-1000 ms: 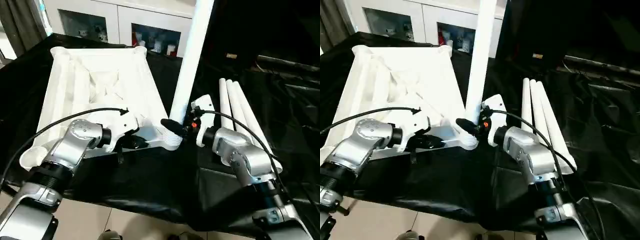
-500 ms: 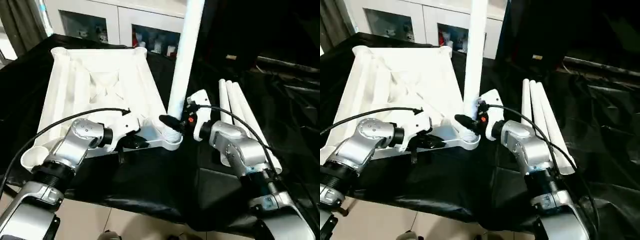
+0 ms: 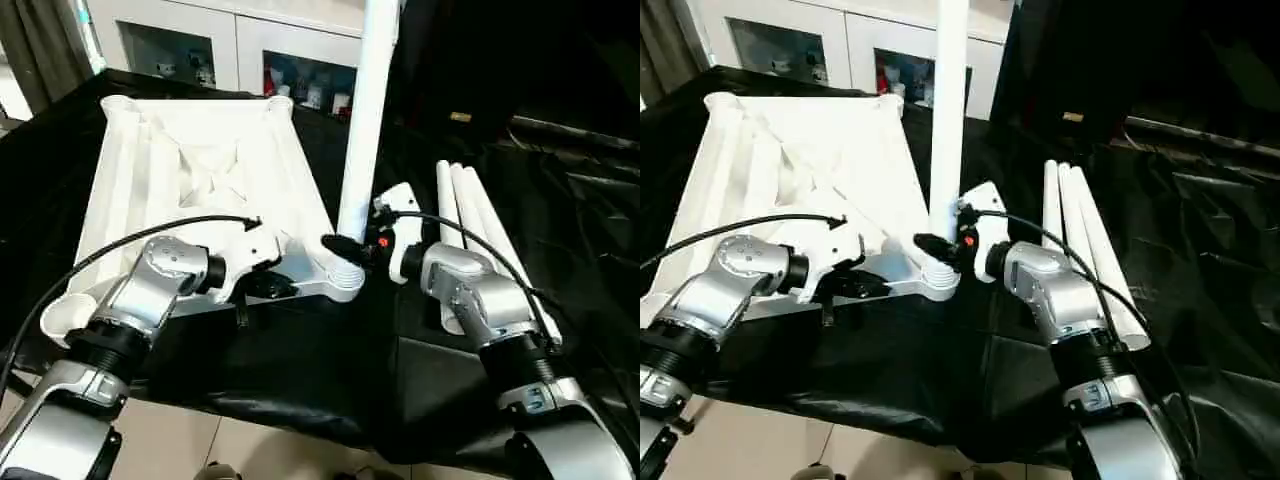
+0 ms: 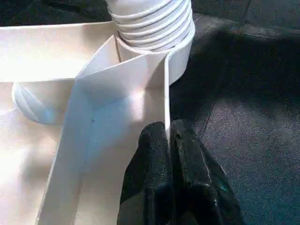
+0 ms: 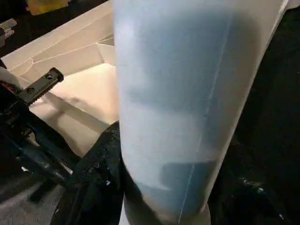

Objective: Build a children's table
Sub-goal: Insert table leg to table base

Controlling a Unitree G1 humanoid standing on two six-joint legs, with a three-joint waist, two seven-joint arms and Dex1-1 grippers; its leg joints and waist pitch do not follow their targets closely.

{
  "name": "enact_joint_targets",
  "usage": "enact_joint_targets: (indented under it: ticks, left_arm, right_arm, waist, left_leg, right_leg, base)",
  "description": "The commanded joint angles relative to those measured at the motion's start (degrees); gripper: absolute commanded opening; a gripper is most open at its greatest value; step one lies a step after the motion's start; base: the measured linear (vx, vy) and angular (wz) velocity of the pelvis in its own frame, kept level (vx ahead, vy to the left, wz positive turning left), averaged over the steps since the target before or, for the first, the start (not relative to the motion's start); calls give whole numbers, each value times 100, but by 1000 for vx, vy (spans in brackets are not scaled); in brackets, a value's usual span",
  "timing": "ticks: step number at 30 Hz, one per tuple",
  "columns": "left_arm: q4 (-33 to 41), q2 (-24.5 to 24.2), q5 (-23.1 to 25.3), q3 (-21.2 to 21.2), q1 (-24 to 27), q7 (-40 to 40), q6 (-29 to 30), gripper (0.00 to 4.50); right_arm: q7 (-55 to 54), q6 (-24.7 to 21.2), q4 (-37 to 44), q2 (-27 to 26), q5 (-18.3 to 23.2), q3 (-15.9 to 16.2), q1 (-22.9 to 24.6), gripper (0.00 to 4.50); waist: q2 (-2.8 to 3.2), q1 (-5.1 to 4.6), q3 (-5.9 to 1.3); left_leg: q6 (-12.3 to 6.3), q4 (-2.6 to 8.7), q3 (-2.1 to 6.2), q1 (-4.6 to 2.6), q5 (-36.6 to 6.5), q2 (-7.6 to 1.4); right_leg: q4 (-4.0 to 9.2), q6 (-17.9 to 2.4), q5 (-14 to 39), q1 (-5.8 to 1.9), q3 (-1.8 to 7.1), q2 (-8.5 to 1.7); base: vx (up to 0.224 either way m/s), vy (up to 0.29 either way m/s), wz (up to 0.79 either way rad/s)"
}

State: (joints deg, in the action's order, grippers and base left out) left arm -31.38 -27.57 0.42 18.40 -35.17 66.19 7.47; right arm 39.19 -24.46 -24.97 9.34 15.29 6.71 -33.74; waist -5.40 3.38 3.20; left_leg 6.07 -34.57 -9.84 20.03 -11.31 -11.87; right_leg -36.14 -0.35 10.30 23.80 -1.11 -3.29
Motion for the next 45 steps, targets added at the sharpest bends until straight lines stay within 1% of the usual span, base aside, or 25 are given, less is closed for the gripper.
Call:
enact_joint_targets:
  ticks: [1,4,5,8,9,10,12,13,14,15,16,17,18,19,20,21,25,27,28,31,35,36,43,44,45]
  left_arm:
    - [-74,91,118,145,-65,68,-35,0]
    - [-44,92,114,149,-58,86,-19,0]
    - [-36,88,112,151,-54,99,-15,0]
    - [-6,64,117,160,-30,138,-11,0]
    - [6,52,112,167,-22,176,7,0]
    - [24,25,113,184,-13,237,23,0]
    - [26,9,115,186,-13,262,26,0]
    - [23,2,117,185,-15,267,23,0]
    - [2,-17,144,190,-27,268,2,0]
    - [-15,-27,156,189,-37,270,-9,0]
    - [-26,-32,159,184,-43,268,-14,0]
    - [-52,-44,161,166,-61,273,-20,0]
    - [-61,-50,163,162,-67,275,-24,0]
    - [-73,-58,167,155,-74,278,-29,0]
    - [-85,-65,171,151,-79,278,-32,0]
    - [-96,-69,178,147,-84,278,-38,0]
    - [-154,-62,223,127,-105,190,-86,0]
    - [-165,-55,229,121,-109,164,-99,0]
    - [-181,-37,232,109,-114,122,-122,0]
    - [-218,-3,242,108,-117,70,-170,0]
    - [-227,18,262,129,-96,97,-216,0]
    - [-218,17,263,141,-88,135,-210,0]
    - [-204,27,279,210,-65,261,-192,0]
    - [-187,29,270,215,-53,281,-188,0]
    - [-161,29,260,220,-38,309,-180,0]
  right_arm:
    - [-70,-2,-175,-62,108,-190,47,189]
    - [-108,29,-291,-139,252,-372,42,189]
    - [-110,40,-344,-151,295,-437,53,189]
    - [-72,84,-432,-146,374,-549,155,189]
    - [-72,92,-450,-166,419,-616,212,189]
    - [-51,137,-485,-198,474,-712,327,189]
    - [-39,195,-521,-225,502,-776,418,189]
    - [-32,235,-545,-239,512,-805,464,189]
    - [6,342,-611,-273,558,-868,570,189]
    - [22,405,-650,-294,579,-900,627,189]
    - [59,481,-673,-309,593,-914,696,189]
    - [134,633,-710,-323,569,-877,832,189]
    - [148,702,-727,-323,531,-840,882,189]
    - [161,798,-752,-322,473,-784,948,189]
    - [174,869,-773,-332,448,-758,1002,189]
    - [158,970,-807,-343,404,-744,1048,189]
    - [58,1617,-951,-373,161,-684,1215,189]
    - [61,1746,-982,-394,148,-702,1237,189]
    - [30,2008,-1059,-395,51,-676,1257,189]
    - [59,2413,-1201,-400,-60,-580,1271,189]
    - [118,2552,-1258,-368,-189,-416,1270,189]
    - [143,2547,-1269,-360,-224,-368,1260,189]
    - [476,2250,-1450,-157,-479,-14,928,189]
    - [539,2220,-1491,-132,-508,32,869,189]
    - [597,2199,-1540,-109,-538,82,811,189]
  waist:
    - [170,-12,-384]
    - [166,-12,-384]
    - [198,-14,-382]
    - [187,-6,-385]
    - [238,4,-384]
    - [202,-7,-387]
    - [257,11,-396]
    - [231,2,-401]
    - [243,8,-403]
    - [285,16,-397]
    - [276,17,-400]
    - [319,29,-398]
    - [300,22,-393]
    - [314,20,-391]
    - [363,29,-387]
    - [339,18,-380]
    - [352,18,-363]
    - [366,20,-367]
    - [372,18,-366]
    - [386,7,-355]
    - [383,-4,-350]
    - [365,-7,-351]
    - [374,-37,-342]
    - [211,-66,-339]
    - [305,-37,-338]
  left_leg:
    - [193,432,-17,-35,-1001,-77]
    - [211,436,-11,-38,-1038,-84]
    - [217,440,-7,-35,-1068,-81]
    - [204,439,-8,-35,-1061,-84]
    - [221,443,2,-35,-1068,-82]
    - [209,439,-8,-32,-1081,-81]
    - [207,442,2,-34,-1050,-84]
    - [190,441,-1,-24,-1019,-80]
    - [172,438,-7,-29,-992,-76]
    - [160,440,-10,-38,-1063,-79]
    - [155,440,-8,-35,-1066,-80]
    - [164,447,3,-35,-1095,-79]
    - [157,451,-3,-36,-1137,-84]
    - [165,455,1,-42,-1211,-84]
    - [170,456,8,-44,-1241,-81]
    - [159,462,2,-37,-1272,-79]
    - [154,482,14,-45,-1502,-76]
    - [155,486,19,-34,-1488,-81]
    - [159,495,25,-34,-1505,-88]
    - [150,507,31,-41,-1664,-87]
    - [130,515,36,-39,-1727,-88]
    - [125,515,34,-35,-1722,-88]
    - [98,524,42,-28,-1803,-87]
    - [58,517,23,-19,-1806,-88]
    - [58,520,37,-34,-1757,-92]
  right_leg:
    - [379,-1191,833,-300,182,-331]
    - [383,-1191,895,-300,179,-335]
    - [385,-1198,892,-301,179,-335]
    - [383,-1221,860,-304,177,-337]
    - [377,-1226,842,-305,176,-340]
    - [384,-1234,790,-309,177,-335]
    - [366,-1280,635,-315,171,-341]
    - [357,-1315,550,-327,167,-333]
    - [358,-1337,498,-327,167,-331]
    - [372,-1356,512,-317,171,-337]
    - [369,-1364,509,-324,170,-340]
    - [364,-1374,538,-327,164,-343]
    - [382,-1369,577,-322,161,-341]
    - [389,-1368,658,-320,159,-340]
    - [390,-1375,698,-318,161,-343]
    - [410,-1362,745,-319,161,-338]
    - [479,-1205,1453,-306,170,-353]
    - [488,-1164,1535,-295,176,-361]
    - [488,-1156,1545,-288,170,-357]
    - [512,-1127,1717,-269,170,-353]
    - [521,-1099,1796,-261,172,-345]
    - [524,-1093,1800,-262,172,-344]
    - [533,-1075,1939,-255,174,-346]
    - [557,-1030,2080,-257,168,-332]
    - [546,-1017,2144,-240,183,-359]
  base:
    - [0,0,0]
    - [0,0,0]
    - [0,0,0]
    - [0,0,0]
    - [0,0,0]
    - [0,0,0]
    - [0,0,0]
    - [0,0,0]
    - [0,0,0]
    - [0,0,0]
    - [0,0,0]
    - [0,0,0]
    - [0,0,0]
    - [0,0,0]
    - [0,0,0]
    - [0,0,0]
    - [0,0,0]
    - [0,0,0]
    - [0,0,0]
    - [0,0,0]
    - [0,0,0]
    - [0,0,0]
    - [0,0,0]
    - [0,0,0]
    - [0,0,0]
